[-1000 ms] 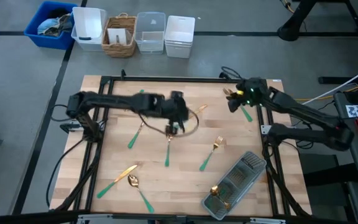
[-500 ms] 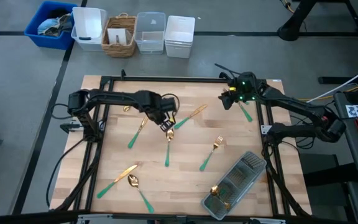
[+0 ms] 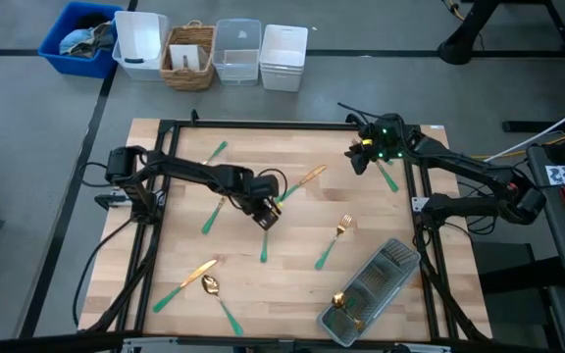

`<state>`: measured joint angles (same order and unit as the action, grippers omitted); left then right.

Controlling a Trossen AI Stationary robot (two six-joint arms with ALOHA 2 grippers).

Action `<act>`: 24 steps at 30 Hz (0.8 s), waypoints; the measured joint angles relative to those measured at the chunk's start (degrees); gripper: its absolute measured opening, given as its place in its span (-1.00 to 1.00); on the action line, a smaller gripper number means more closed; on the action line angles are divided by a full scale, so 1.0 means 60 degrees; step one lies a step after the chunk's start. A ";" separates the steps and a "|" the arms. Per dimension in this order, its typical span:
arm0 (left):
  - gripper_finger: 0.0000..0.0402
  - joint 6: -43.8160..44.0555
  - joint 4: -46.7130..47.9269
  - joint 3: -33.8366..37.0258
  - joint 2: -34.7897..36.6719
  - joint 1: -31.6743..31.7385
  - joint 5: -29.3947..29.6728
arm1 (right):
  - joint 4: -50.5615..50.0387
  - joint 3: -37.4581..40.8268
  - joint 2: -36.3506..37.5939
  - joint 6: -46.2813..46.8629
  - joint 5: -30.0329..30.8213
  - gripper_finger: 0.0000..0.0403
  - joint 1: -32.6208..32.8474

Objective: Sort silverware
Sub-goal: Put the center spoon into the utensil organizer

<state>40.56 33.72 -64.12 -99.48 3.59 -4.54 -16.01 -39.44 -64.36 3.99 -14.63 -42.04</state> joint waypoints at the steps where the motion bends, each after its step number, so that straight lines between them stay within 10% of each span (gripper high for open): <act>1: -0.48 -0.0003 -0.0094 0.0000 0.0000 -0.0052 0.0000 | -0.0004 0.0000 0.0000 0.0000 0.0000 -0.31 0.0000; 24: -0.30 0.1384 -0.0775 -0.0022 -0.1379 -0.0615 0.0562 | -0.0082 -0.0007 0.0000 -0.0004 -0.0004 -0.31 0.0004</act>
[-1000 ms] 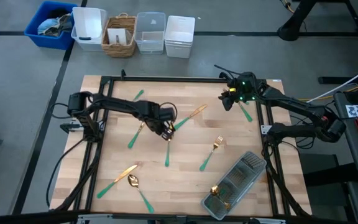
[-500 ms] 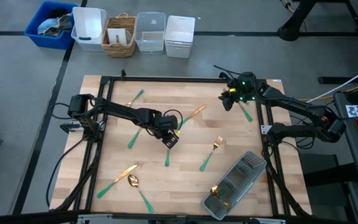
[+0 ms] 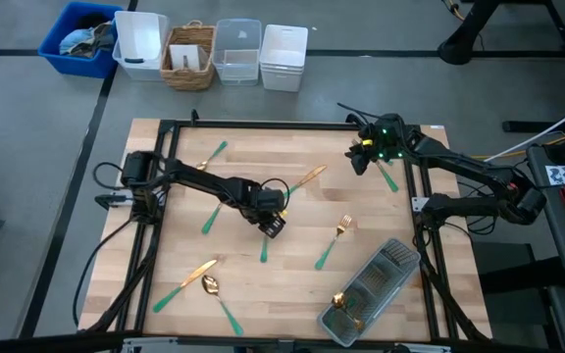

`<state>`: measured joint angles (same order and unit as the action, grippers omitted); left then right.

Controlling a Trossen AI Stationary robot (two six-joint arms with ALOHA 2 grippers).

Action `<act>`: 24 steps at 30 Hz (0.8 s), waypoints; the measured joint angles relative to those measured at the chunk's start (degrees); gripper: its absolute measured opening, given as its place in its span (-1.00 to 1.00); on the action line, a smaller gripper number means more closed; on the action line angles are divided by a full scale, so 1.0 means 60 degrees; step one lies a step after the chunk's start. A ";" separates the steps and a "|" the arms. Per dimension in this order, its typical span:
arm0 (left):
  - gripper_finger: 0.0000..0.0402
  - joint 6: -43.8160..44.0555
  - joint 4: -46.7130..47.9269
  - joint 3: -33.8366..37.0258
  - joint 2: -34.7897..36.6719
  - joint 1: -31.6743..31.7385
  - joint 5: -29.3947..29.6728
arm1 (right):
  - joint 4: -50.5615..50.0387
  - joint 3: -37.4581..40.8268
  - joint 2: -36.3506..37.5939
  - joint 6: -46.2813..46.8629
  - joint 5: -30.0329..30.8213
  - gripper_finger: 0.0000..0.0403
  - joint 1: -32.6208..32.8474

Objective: Sort silverware
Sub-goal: Put the center spoon into the utensil organizer

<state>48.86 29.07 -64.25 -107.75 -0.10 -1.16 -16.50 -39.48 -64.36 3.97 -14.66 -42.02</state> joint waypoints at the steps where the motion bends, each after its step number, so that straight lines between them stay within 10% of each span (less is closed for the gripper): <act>1: -0.30 0.0000 -0.0035 -0.0010 -0.0050 -0.0020 -0.0007 | 0.0002 0.0000 0.0000 0.0000 0.0001 -0.31 0.0000; 24: -0.95 -0.0250 0.0755 -0.0008 -0.0210 -0.0102 0.0398 | 0.0006 0.0000 0.0000 -0.0001 0.0001 -0.31 0.0001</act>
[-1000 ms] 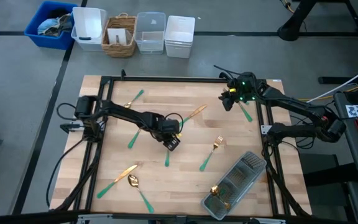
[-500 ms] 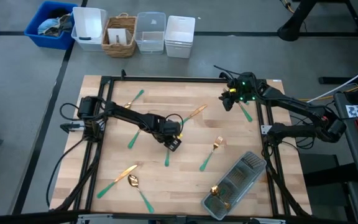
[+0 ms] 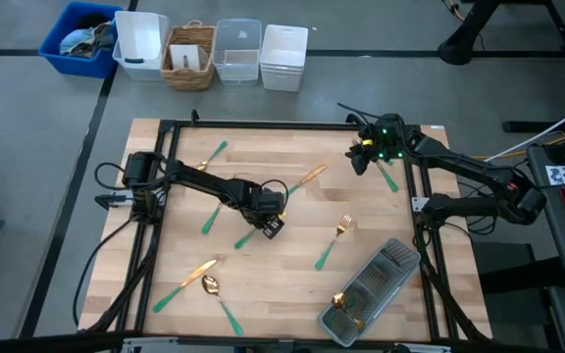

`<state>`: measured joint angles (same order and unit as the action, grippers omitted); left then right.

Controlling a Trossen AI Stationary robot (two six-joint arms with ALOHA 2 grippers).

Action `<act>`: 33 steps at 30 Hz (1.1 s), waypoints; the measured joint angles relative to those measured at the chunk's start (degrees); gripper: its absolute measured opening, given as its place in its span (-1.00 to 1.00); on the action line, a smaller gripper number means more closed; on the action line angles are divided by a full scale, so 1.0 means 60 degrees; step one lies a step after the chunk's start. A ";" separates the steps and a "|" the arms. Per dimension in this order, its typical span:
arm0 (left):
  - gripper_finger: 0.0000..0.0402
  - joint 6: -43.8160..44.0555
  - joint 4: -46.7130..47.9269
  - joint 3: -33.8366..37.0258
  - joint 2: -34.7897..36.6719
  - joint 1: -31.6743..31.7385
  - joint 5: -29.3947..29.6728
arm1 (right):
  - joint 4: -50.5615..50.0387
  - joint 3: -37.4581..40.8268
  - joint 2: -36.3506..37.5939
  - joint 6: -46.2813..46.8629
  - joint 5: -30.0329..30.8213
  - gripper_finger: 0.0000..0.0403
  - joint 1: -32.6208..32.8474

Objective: Sort silverware
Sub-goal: Put the center spoon into the utensil organizer

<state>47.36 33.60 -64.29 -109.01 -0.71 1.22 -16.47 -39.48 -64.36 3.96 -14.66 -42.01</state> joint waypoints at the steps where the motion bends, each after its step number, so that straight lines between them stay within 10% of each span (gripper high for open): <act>1: -0.94 -0.0002 -0.0011 0.0004 0.0000 0.0000 -0.0001 | 0.0000 0.0000 0.0000 -0.0002 0.0000 -0.31 -0.0001; 16: -0.98 -0.1676 -0.1053 -0.0282 0.0848 0.0382 -0.0165 | -0.0008 0.0000 0.0000 -0.0002 0.0000 -0.31 0.0002; 33: -0.99 -0.4817 -0.8808 -0.0302 0.1191 -0.0552 -0.0599 | -0.0025 0.0000 0.0004 -0.0502 0.0243 -0.31 -0.0001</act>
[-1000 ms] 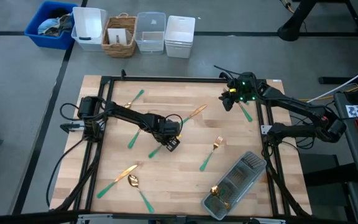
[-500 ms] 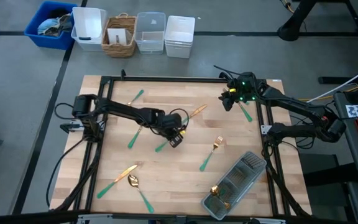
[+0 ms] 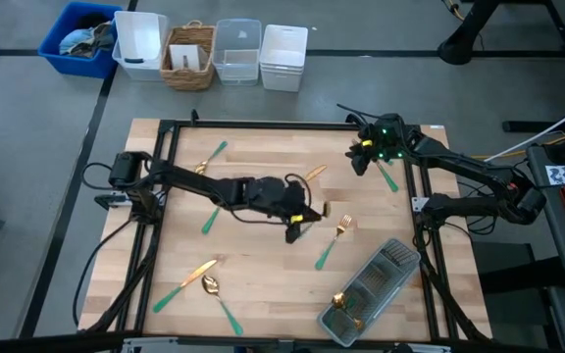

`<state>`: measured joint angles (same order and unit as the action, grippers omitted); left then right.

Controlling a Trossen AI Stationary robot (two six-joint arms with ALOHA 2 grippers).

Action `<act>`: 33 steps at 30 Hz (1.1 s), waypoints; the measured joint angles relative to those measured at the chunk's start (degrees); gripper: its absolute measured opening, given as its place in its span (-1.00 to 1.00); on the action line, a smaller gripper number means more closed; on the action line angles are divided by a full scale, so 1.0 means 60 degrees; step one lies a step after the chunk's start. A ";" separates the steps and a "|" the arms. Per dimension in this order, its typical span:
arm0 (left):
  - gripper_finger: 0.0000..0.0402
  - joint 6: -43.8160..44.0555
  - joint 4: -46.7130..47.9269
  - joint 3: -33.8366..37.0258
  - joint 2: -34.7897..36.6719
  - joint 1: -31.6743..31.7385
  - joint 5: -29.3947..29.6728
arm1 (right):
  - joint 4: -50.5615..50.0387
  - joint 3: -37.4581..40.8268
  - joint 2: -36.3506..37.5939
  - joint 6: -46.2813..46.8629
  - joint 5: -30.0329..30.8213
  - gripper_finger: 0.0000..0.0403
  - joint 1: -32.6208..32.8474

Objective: Sort silverware
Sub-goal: Put the center spoon into the utensil organizer

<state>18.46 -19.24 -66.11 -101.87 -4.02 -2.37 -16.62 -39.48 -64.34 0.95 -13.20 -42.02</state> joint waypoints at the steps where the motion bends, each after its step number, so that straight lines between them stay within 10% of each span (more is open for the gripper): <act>1: -0.99 -0.0139 -0.0341 0.0000 0.0000 -0.0138 0.0000 | -0.0003 0.0000 0.0000 -0.0068 0.0079 -0.31 0.0000; 21: -0.99 -0.1351 -0.7860 -0.0132 -0.2334 -0.2802 0.0539 | -0.0150 0.0000 0.0000 -0.0241 0.1344 -0.31 0.0000; 33: -0.98 -0.2068 -0.8037 -0.2026 -0.3826 -0.3635 0.0546 | -0.0712 0.0000 0.0000 -0.0226 0.1603 -0.31 0.0000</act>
<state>6.05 -67.47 -78.26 -124.82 -25.83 0.90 -20.89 -39.48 -64.34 -0.40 -3.58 -42.02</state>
